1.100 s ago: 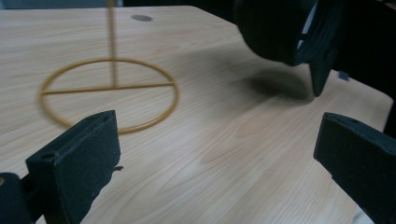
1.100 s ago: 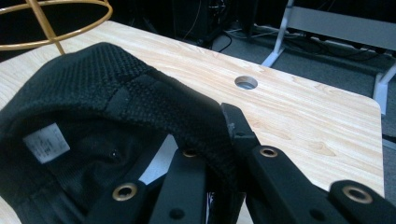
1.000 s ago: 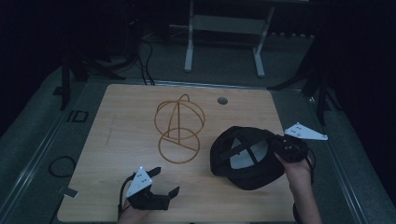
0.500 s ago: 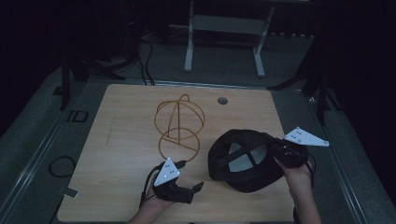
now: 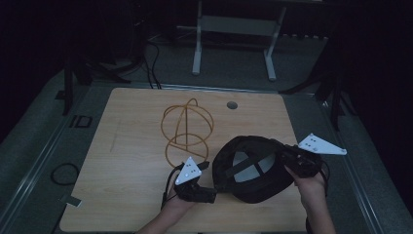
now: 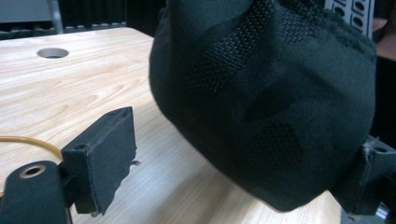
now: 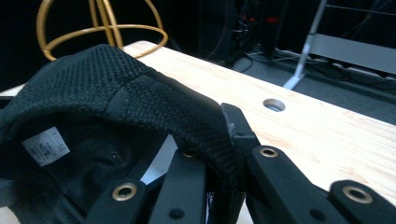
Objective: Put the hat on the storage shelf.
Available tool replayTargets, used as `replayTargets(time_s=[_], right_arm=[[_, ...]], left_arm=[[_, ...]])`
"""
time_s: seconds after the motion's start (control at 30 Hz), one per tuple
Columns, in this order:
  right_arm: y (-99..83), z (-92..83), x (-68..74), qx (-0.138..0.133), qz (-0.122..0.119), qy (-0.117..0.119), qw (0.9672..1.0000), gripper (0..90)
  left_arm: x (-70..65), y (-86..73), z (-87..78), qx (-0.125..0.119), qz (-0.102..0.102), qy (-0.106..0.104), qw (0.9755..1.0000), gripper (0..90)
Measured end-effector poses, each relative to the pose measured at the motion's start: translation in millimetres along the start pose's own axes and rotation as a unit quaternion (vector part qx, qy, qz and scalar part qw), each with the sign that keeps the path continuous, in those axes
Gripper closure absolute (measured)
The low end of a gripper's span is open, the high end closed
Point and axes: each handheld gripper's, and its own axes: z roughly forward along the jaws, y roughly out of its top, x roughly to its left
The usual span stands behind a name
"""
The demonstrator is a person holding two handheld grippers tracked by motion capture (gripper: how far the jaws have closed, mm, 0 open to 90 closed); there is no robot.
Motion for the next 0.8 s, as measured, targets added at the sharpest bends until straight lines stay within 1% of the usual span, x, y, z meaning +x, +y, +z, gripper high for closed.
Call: replayTargets(time_s=[0.03,0.07,0.1,0.13,0.17,0.2,0.23,0.27,0.3,0.33,0.37,0.4,0.43,0.47,0.5,0.57,0.6,0.63,0.67,0.7,0.77,0.8], right_arm=[[0.1,-0.8,0.6,-0.002,-0.001,0.003,1.0,87.7],[0.0,-2.4,1.3,-0.003,-0.001,0.011,0.9999,87.6],[0.0,-2.4,1.3,-0.003,-0.001,0.011,0.9999,87.6],[-0.6,-4.1,2.3,-0.01,-0.002,0.02,0.9997,87.6],[-0.6,-4.1,2.3,-0.01,-0.002,0.02,0.9997,87.6],[-1.3,-5.9,4.1,-0.017,-0.004,0.027,0.9995,87.7],[-1.6,-6.9,5.0,-0.022,-0.006,0.028,0.9994,87.7],[-1.6,-6.9,5.0,-0.022,-0.006,0.028,0.9994,87.7],[-1.9,-7.5,5.9,-0.024,-0.009,0.033,0.9991,87.7],[-2.1,-7.7,7.1,-0.023,-0.011,0.033,0.9991,87.6],[-2.3,-7.6,8.3,-0.019,-0.018,0.029,0.9992,87.7],[-3.6,-7.7,10.3,-0.014,-0.022,0.03,0.9992,87.6],[-4.6,-7.9,11.1,-0.012,-0.021,0.03,0.9993,87.6],[-4.6,-7.9,11.1,-0.012,-0.021,0.03,0.9993,87.6],[-5.8,-8.2,11.8,-0.008,-0.022,0.028,0.9993,87.6],[-9.4,-9.6,12.4,-0.003,-0.016,0.03,0.9994,87.6],[-11.8,-10.3,13.1,0.001,-0.015,0.027,0.9995,87.5],[-14.6,-10.9,13.9,0.005,-0.013,0.027,0.9995,87.5],[-21.1,-11.0,16.4,0.015,-0.014,0.026,0.9995,87.5],[-21.1,-11.0,16.4,0.015,-0.014,0.026,0.9995,87.5],[-27.8,-10.5,18.3,0.025,-0.015,0.026,0.9992,87.5],[-31.3,-10.6,18.8,0.028,-0.014,0.026,0.9992,87.4]], left_arm=[[0.7,0.9,0.2,0.001,-0.001,0.003,1.0,13.1],[2.0,2.5,0.3,-0.003,-0.003,0.0,1.0,14.7],[2.0,2.5,0.3,-0.003,-0.003,0.0,1.0,14.7],[2.6,3.5,0.3,-0.004,-0.002,0.002,1.0,14.9],[3.5,4.7,-0.1,-0.008,-0.001,0.001,1.0,14.9],[4.3,6.0,-0.6,-0.011,-0.003,0.006,0.9999,17.8],[5.5,7.3,-1.0,-0.014,-0.007,0.006,0.9999,23.1],[6.5,8.5,-1.7,-0.02,-0.013,0.007,0.9997,23.1],[7.1,9.8,-2.7,-0.025,-0.016,0.01,0.9995,24.6],[7.3,10.9,-3.6,-0.031,-0.017,0.011,0.9993,32.5],[7.1,12.2,-4.3,-0.034,-0.017,0.02,0.9991,41.7],[7.3,13.6,-4.7,-0.032,-0.021,0.026,0.9989,55.8],[7.3,15.0,-4.2,-0.027,-0.02,0.031,0.9989,58.4],[6.4,15.2,-4.8,-0.03,-0.014,0.041,0.9986,58.4],[6.3,15.1,-5.4,-0.033,-0.01,0.045,0.9984,62.4],[7.2,14.8,-6.1,-0.037,-0.006,0.057,0.9977,74.5],[7.8,14.8,-6.4,-0.039,-0.01,0.058,0.9975,74.5],[8.2,15.1,-6.6,-0.038,-0.008,0.061,0.9974,78.5],[7.8,15.6,-6.8,-0.039,-0.005,0.071,0.9967,85.8],[7.9,16.5,-7.3,-0.042,-0.007,0.069,0.9967,85.8],[7.7,19.7,-7.9,-0.04,-0.01,0.071,0.9966,87.6],[7.9,21.6,-8.0,-0.037,-0.009,0.066,0.9971,87.8]])
